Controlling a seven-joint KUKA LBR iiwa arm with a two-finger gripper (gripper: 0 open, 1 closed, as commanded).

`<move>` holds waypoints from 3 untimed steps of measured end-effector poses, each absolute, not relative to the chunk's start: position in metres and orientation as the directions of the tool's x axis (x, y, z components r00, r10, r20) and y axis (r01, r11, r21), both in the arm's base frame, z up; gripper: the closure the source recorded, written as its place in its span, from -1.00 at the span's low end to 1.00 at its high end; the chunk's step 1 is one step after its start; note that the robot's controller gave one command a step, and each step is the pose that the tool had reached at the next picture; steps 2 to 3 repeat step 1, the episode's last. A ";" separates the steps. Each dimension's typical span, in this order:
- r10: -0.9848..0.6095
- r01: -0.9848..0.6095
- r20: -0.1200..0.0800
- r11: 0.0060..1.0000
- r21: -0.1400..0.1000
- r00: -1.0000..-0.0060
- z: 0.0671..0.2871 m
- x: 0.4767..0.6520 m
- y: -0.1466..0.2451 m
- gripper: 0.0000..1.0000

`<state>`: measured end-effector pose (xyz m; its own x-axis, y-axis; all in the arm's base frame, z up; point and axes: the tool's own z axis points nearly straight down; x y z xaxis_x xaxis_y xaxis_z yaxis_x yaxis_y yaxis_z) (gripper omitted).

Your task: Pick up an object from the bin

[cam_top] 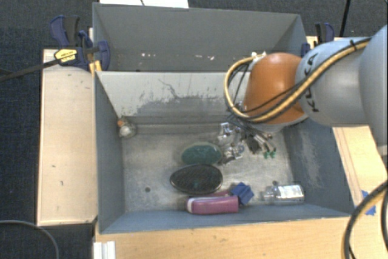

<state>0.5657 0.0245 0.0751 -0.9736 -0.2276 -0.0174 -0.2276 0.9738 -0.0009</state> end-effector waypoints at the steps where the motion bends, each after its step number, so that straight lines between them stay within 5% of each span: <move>1: -0.484 -0.484 -0.009 0.875 -0.004 -0.875 0.235 0.546 0.015 1.00; 3: -0.484 -0.484 -0.009 0.875 -0.004 -0.875 0.235 0.546 0.015 1.00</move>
Offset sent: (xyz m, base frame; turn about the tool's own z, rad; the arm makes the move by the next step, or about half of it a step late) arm -0.0213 -0.0090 0.1565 -0.2770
